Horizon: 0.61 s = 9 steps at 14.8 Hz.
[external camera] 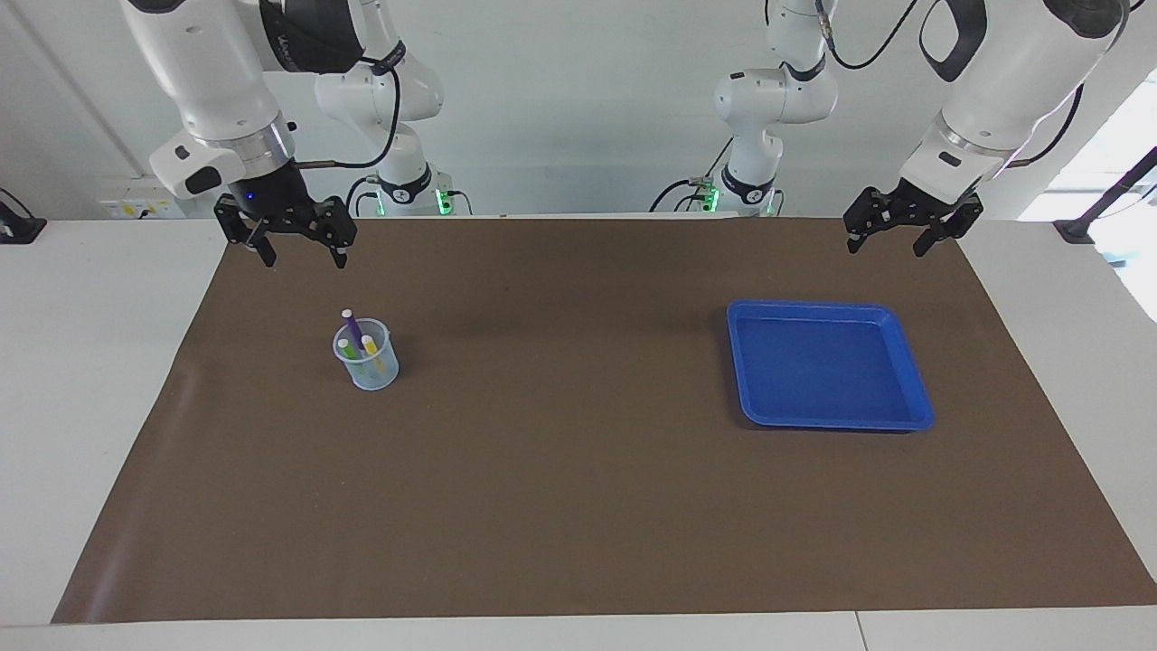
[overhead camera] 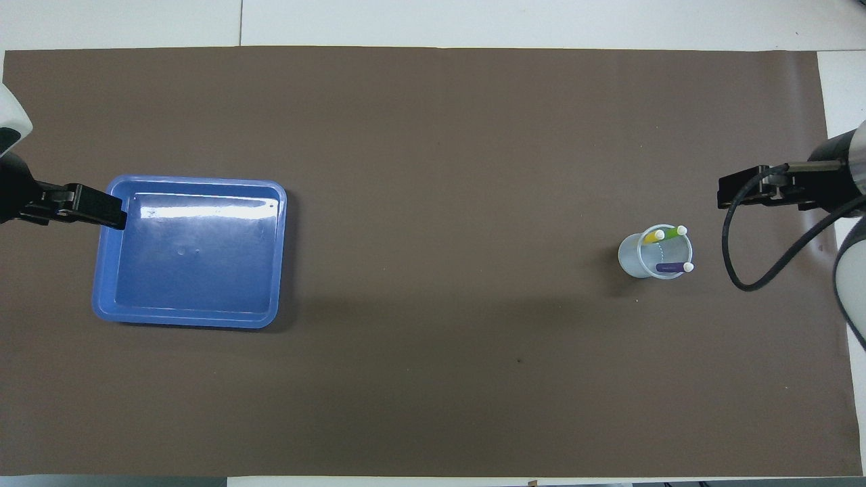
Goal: Right arm passes pens to left for tray arrangement
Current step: 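Move the right gripper toward the clear cup of markers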
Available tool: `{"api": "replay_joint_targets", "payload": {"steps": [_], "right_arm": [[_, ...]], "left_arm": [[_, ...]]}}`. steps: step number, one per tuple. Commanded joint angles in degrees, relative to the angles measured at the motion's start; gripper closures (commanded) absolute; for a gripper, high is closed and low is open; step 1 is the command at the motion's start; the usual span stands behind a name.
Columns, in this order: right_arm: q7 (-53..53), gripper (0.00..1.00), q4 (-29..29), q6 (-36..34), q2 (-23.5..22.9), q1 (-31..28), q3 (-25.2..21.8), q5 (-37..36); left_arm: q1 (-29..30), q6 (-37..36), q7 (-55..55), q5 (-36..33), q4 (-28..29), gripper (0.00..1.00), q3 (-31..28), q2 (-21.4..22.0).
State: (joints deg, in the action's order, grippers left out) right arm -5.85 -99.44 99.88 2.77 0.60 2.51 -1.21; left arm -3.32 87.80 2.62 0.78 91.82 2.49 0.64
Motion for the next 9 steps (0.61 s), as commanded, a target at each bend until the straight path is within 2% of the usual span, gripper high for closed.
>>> {"api": "replay_joint_targets", "payload": {"steps": [1,5,9], "right_arm": [[1.8,0.00,-6.5,6.9,1.4,0.2,-0.1,0.8],[1.5,0.00,-6.9,10.2,-3.8,2.3,0.0,0.8],[2.1,0.00,-12.6,15.8,-4.5,3.2,0.0,0.8]], "left_arm": [[-0.2,0.7,0.5,0.2,1.7,0.00,-0.5,1.5],[-0.4,0.9,0.4,0.2,1.7,0.00,-0.5,1.5],[-0.6,0.9,0.5,0.2,1.7,0.00,-0.5,1.5]]}}
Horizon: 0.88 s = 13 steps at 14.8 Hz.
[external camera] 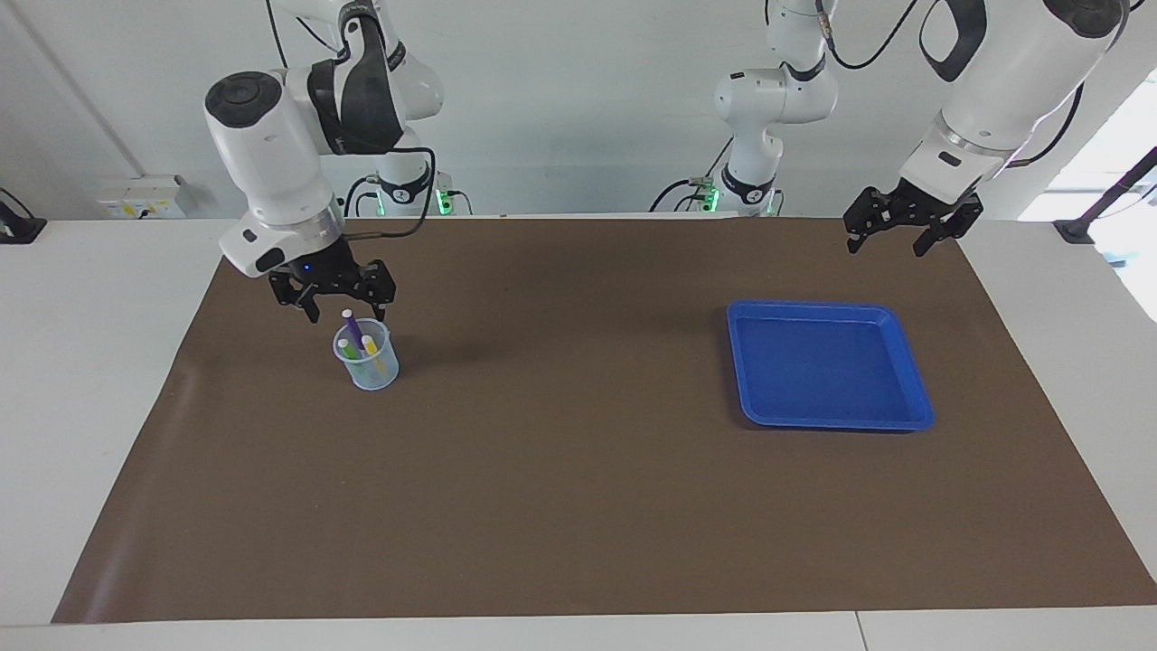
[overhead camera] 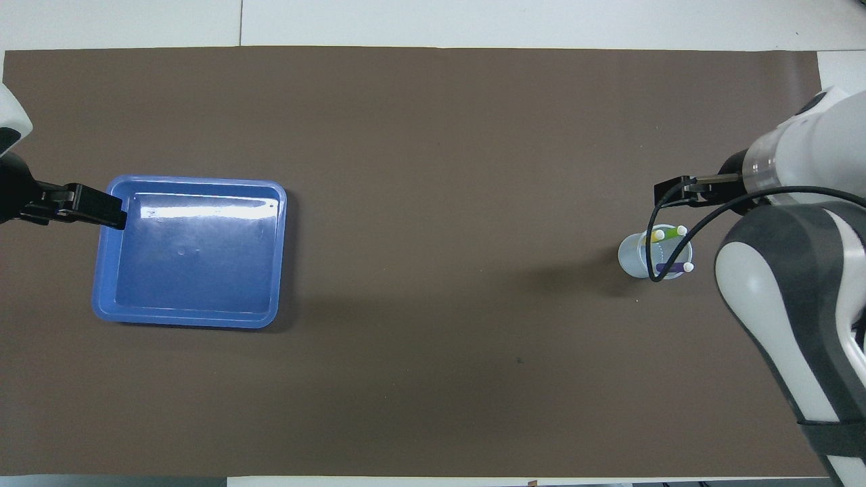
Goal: Right arm passes pens to left for tray arrangement
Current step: 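Move the right gripper toward the clear cup of markers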
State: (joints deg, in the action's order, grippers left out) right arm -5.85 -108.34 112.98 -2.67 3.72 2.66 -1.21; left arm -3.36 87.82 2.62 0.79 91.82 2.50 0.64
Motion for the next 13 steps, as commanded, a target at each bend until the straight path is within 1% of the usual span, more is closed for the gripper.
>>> {"api": "replay_joint_targets", "payload": {"steps": [1,5,6,7,8,10,12,13], "right_arm": [[2.7,0.00,-5.1,3.6,0.9,0.1,-0.1,0.8],[5.5,0.05,-9.7,5.6,2.3,0.0,-0.1,0.7],[5.6,0.08,-10.9,6.5,2.6,0.0,-0.1,0.7],[5.8,0.14,-11.8,7.2,2.9,0.0,-0.2,0.7],[5.8,0.16,-12.7,8.4,3.3,0.0,-0.2,0.7],[5.8,0.23,-13.3,9.9,3.3,-0.5,-0.2,0.4],[5.7,0.33,-13.8,10.0,3.5,-0.6,-0.2,0.4],[5.7,0.34,-14.4,10.4,3.7,-0.6,-0.2,0.3]], "left_arm": [[-0.5,0.9,0.5,0.2,1.7,0.00,-0.5,1.5],[-0.5,0.9,0.5,0.2,1.7,0.00,-0.5,1.5],[-0.5,0.9,0.5,0.2,1.7,0.00,-0.5,1.5],[-0.5,0.9,0.5,0.2,1.7,0.00,-0.5,1.5],[-0.5,0.9,0.5,0.2,1.7,0.00,-0.5,1.5],[-0.5,0.9,0.5,0.2,1.8,0.00,-0.5,1.5],[-0.4,0.9,0.5,0.2,1.8,0.00,-0.5,1.5],[-0.4,0.9,0.5,0.2,1.8,0.00,-0.5,1.5]]}}
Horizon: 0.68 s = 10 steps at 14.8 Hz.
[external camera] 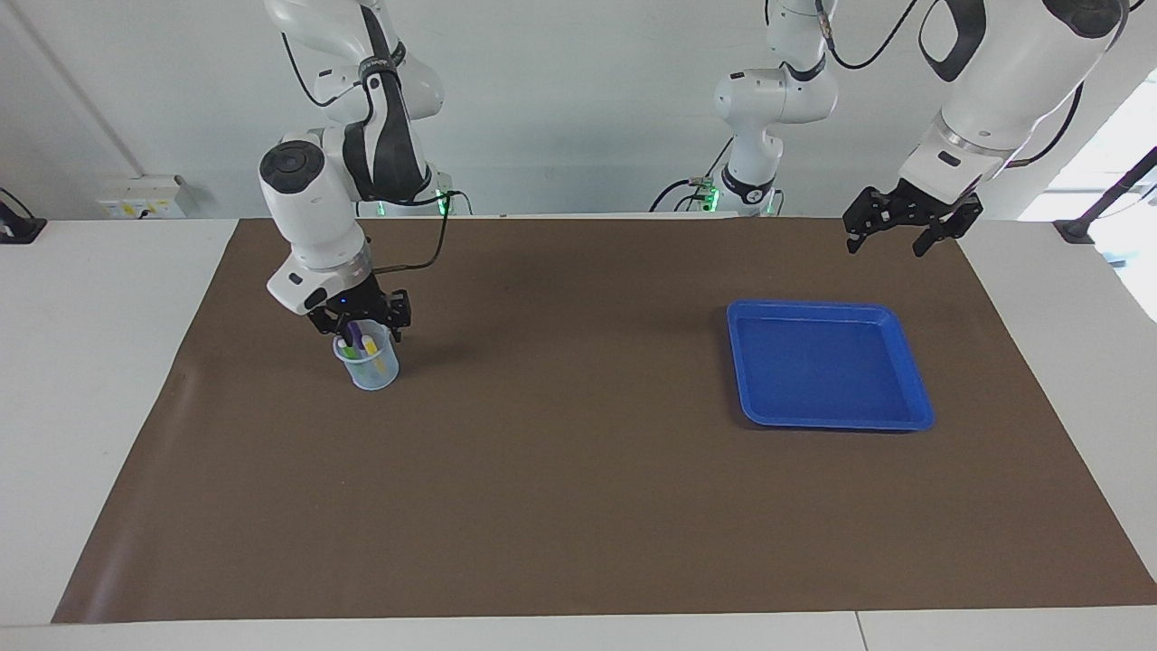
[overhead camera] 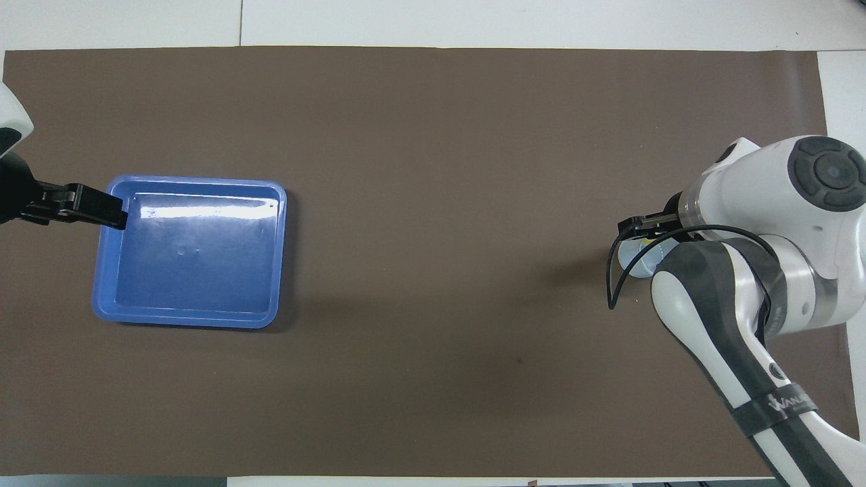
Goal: Right arm passes pens to left for tray arrangement
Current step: 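Move the right gripper toward the clear cup of markers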
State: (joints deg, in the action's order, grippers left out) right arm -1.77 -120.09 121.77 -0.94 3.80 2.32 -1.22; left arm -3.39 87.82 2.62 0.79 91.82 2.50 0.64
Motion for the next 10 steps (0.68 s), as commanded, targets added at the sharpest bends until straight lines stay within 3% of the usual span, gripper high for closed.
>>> {"api": "replay_joint_targets", "payload": {"steps": [1,7,9,10], "right_arm": [[1.6,0.34,-3.3,2.3,2.2,-0.7,0.1,0.2],[1.6,0.34,-4.5,3.4,2.6,-0.9,0.1,-0.3],[1.6,0.40,-4.7,4.2,2.6,-1.0,0.1,-0.3],[1.6,0.47,-4.6,4.2,2.6,-1.0,0.1,-0.3]], "left_arm": [[-0.4,0.9,0.5,0.2,1.8,0.00,-0.5,1.5],[-0.4,0.9,0.4,0.2,1.8,0.00,-0.5,1.5],[-0.4,0.9,0.4,0.2,1.8,0.00,-0.5,1.5],[-0.4,0.9,0.3,0.2,1.8,0.00,-0.5,1.5]]}}
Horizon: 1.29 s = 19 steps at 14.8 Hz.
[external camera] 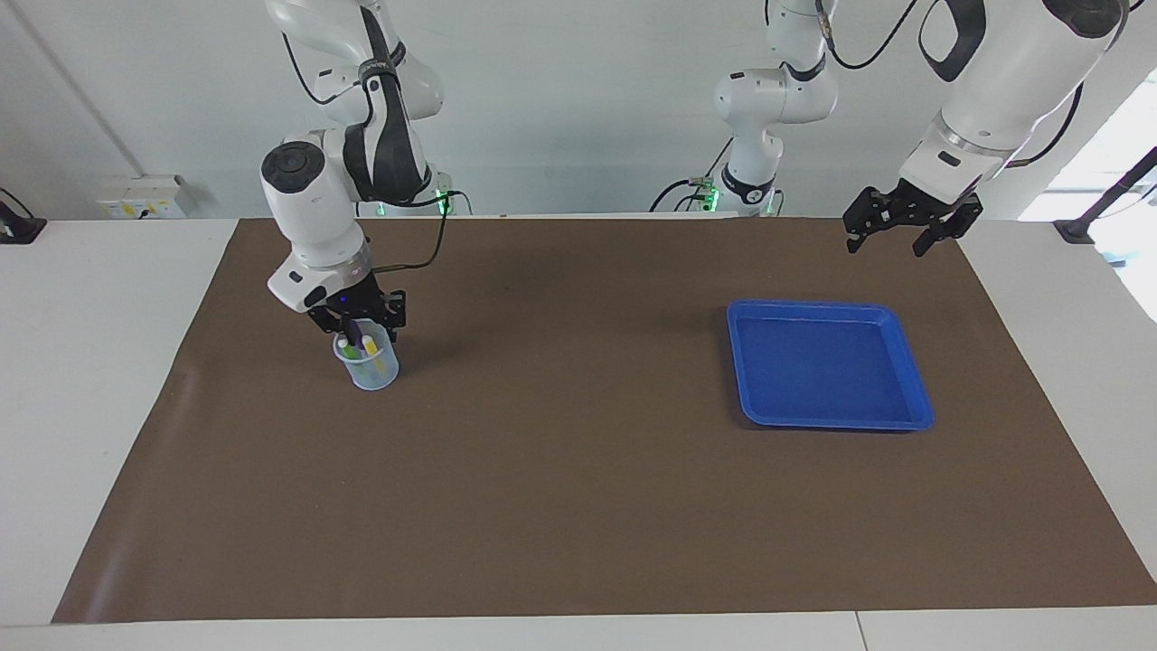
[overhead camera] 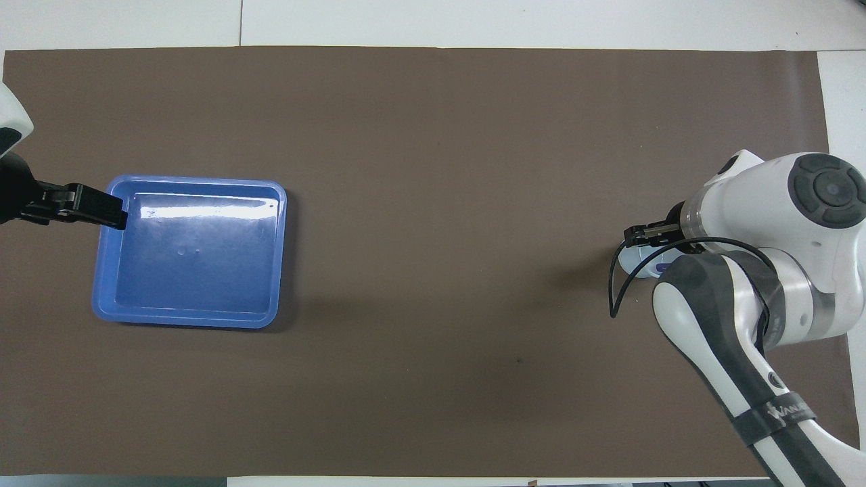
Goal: Right arm passes pens to left for tray arrangement
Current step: 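Move the right gripper toward the clear cup of markers, then grasp the yellow marker in the cup with the right gripper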
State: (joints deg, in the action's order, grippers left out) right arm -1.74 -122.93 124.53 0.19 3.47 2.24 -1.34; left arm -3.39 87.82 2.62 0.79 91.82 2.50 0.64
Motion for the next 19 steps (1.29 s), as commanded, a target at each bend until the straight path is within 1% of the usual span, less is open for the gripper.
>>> {"api": "replay_joint_targets", "payload": {"steps": [1,2,3,4,8,11,19], "right_arm": [[1.6,0.55,-1.9,1.6,1.5,-0.7,0.1,-0.2],[1.6,0.69,-1.9,2.0,1.5,-0.8,0.1,-0.2],[1.6,0.90,-1.9,2.0,1.5,-1.2,0.1,-0.2],[1.6,1.00,-1.9,1.9,1.5,-1.2,0.1,-0.2],[1.5,1.00,-1.4,0.6,1.6,-1.2,0.1,-0.1],[1.4,1.00,0.1,-2.4,3.0,-1.2,0.1,-0.1],[2.5,1.00,7.5,-18.6,9.7,-1.3,-1.4,0.8]], "left_arm": [[-0.4,0.9,0.4,0.2,1.8,0.00,-0.5,1.5],[-0.4,0.9,0.4,0.2,1.8,0.00,-0.5,1.5],[-0.3,0.9,0.4,0.2,1.8,0.00,-0.5,1.5],[-0.3,0.9,0.4,0.2,1.8,0.00,-0.5,1.5],[-0.3,0.9,0.4,0.2,1.8,0.00,-0.5,1.5],[-0.4,0.9,0.3,0.2,1.8,0.00,-0.5,1.5],[0.4,1.0,0.1,0.4,2.6,0.00,-0.5,1.7]]}}
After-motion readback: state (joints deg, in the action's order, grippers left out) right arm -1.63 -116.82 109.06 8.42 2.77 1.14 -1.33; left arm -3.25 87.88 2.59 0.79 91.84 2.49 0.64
